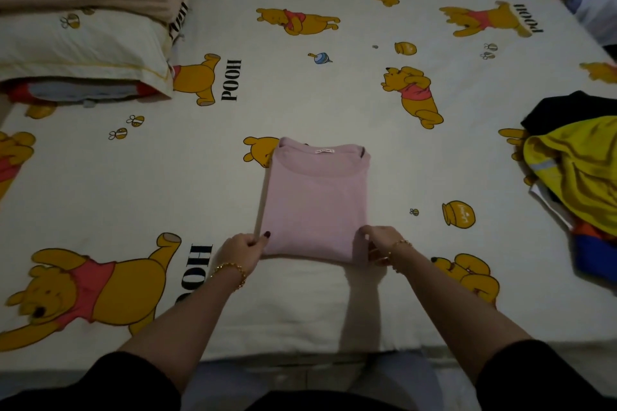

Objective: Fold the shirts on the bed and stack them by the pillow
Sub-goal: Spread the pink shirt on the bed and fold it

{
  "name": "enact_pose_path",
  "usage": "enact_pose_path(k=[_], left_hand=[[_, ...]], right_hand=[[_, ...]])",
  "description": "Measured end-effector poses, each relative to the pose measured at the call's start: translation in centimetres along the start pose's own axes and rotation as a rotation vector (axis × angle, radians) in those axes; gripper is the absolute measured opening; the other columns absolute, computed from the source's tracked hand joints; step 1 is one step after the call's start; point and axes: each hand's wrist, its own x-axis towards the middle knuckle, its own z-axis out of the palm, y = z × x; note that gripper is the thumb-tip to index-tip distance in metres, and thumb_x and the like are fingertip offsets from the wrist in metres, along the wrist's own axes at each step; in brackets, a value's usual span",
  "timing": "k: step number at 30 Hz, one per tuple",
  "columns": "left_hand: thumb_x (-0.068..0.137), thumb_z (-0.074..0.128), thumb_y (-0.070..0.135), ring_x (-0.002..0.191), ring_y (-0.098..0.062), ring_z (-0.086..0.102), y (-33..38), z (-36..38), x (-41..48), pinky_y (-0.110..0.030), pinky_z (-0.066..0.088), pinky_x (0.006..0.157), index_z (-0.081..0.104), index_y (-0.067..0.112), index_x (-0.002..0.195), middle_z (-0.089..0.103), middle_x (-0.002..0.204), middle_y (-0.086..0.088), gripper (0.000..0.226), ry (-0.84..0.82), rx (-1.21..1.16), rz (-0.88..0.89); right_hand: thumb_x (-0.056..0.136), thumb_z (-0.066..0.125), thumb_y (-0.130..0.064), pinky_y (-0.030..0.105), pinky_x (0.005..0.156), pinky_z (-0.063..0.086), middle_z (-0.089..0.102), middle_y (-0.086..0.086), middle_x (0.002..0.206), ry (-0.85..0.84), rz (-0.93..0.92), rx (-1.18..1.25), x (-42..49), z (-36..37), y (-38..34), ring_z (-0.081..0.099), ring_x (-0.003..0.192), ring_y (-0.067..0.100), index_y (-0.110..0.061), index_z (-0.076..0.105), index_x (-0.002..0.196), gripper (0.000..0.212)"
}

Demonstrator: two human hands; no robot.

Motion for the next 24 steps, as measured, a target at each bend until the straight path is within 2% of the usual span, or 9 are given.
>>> enact_pose_path(k=[3, 5, 7, 11, 13, 15, 18, 20, 24], left_hand=[[0.090, 0.053, 0.029, 0.072, -0.031, 0.059, -0.1, 0.5, 0.0, -0.032, 0.047, 0.065, 0.047, 0.018, 0.051, 0.053, 0.062, -0.003, 0.041, 0.013, 0.063, 0.020], [0.088, 0.051, 0.031, 0.073, -0.028, 0.060, 0.1, 0.6, 0.3, -0.033, 0.048, 0.068, 0.052, 0.019, 0.059, 0.058, 0.068, -0.003, 0.032, 0.032, 0.058, 0.018], [0.088, 0.051, 0.035, 0.083, -0.026, 0.060, 0.7, 0.5, 0.7, -0.036, 0.051, 0.075, 0.061, 0.021, 0.081, 0.064, 0.087, -0.004, 0.019, 0.114, 0.060, 0.039], [0.090, 0.050, 0.031, 0.116, -0.029, 0.049, 3.6, 0.9, 3.1, -0.043, 0.040, 0.095, 0.051, 0.009, 0.124, 0.051, 0.128, -0.011, 0.041, 0.323, 0.199, 0.241], [0.089, 0.043, 0.031, 0.130, -0.028, 0.040, 5.5, 1.6, 4.3, -0.044, 0.036, 0.102, 0.041, 0.009, 0.137, 0.040, 0.144, -0.010, 0.053, 0.321, 0.306, 0.422], [0.088, 0.033, 0.038, 0.141, -0.023, 0.027, 6.6, 3.1, 5.5, -0.046, 0.029, 0.109, 0.027, 0.013, 0.147, 0.026, 0.155, -0.005, 0.064, 0.242, 0.411, 0.497], [0.087, 0.008, 0.050, 0.146, -0.019, 0.009, 6.0, 5.9, 6.6, -0.050, 0.013, 0.114, 0.006, 0.017, 0.151, 0.006, 0.159, -0.001, 0.072, 0.144, 0.475, 0.378], [0.087, 0.007, 0.053, 0.146, -0.021, 0.009, 5.3, 6.9, 6.8, -0.052, 0.009, 0.114, 0.005, 0.017, 0.151, 0.006, 0.159, -0.003, 0.073, 0.168, 0.487, 0.316], [0.087, 0.003, 0.050, 0.147, -0.022, 0.002, 5.9, 6.4, 7.1, -0.053, 0.003, 0.114, 0.002, 0.017, 0.151, 0.000, 0.159, -0.004, 0.072, 0.175, 0.463, 0.298]], right_hand=[[0.088, 0.049, -0.023, 0.032, 0.065, 0.049, 0.066, 0.018, 0.094, 0.046, 0.017, -0.071, 0.7, 0.5, -0.2, 0.064, 0.081, 0.032, -0.003, 0.061, 0.092, 0.024], [0.085, 0.049, -0.027, 0.037, 0.076, 0.054, 0.068, 0.018, 0.101, 0.069, -0.005, -0.166, 1.2, 0.6, -0.7, 0.066, 0.090, 0.035, -0.003, 0.063, 0.099, 0.031], [0.086, 0.049, -0.031, 0.039, 0.087, 0.051, 0.065, 0.017, 0.110, 0.169, -0.086, -0.286, 1.5, 0.7, -1.3, 0.062, 0.100, 0.035, -0.004, 0.060, 0.109, 0.036], [0.090, 0.049, -0.024, 0.041, 0.098, 0.041, 0.049, 0.019, 0.131, 0.460, -0.400, -0.287, 2.4, 1.9, -2.4, 0.048, 0.120, 0.035, -0.001, 0.044, 0.128, 0.045], [0.091, 0.044, -0.025, 0.045, 0.108, 0.031, 0.036, 0.018, 0.144, 0.544, -0.603, -0.375, 3.0, 3.1, -2.8, 0.034, 0.134, 0.032, -0.003, 0.035, 0.138, 0.053], [0.094, 0.037, -0.032, 0.046, 0.116, 0.011, 0.013, 0.010, 0.158, 0.527, -0.703, -0.543, 4.2, 4.8, -2.9, 0.010, 0.146, 0.024, -0.005, 0.017, 0.149, 0.064], [0.094, 0.015, -0.051, 0.052, 0.117, -0.003, -0.005, 0.006, 0.160, 0.473, -0.665, -0.727, 6.3, 6.7, -1.2, -0.005, 0.147, 0.018, -0.009, -0.003, 0.151, 0.073], [0.091, 0.008, -0.056, 0.055, 0.116, -0.004, -0.005, 0.006, 0.160, 0.488, -0.631, -0.758, 7.4, 7.0, 0.0, -0.005, 0.147, 0.018, -0.009, -0.004, 0.151, 0.077], [0.090, 0.011, -0.058, 0.051, 0.117, -0.009, -0.004, 0.006, 0.160, 0.516, -0.659, -0.686, 7.8, 6.3, -0.6, -0.007, 0.147, 0.017, -0.010, -0.001, 0.152, 0.078]])
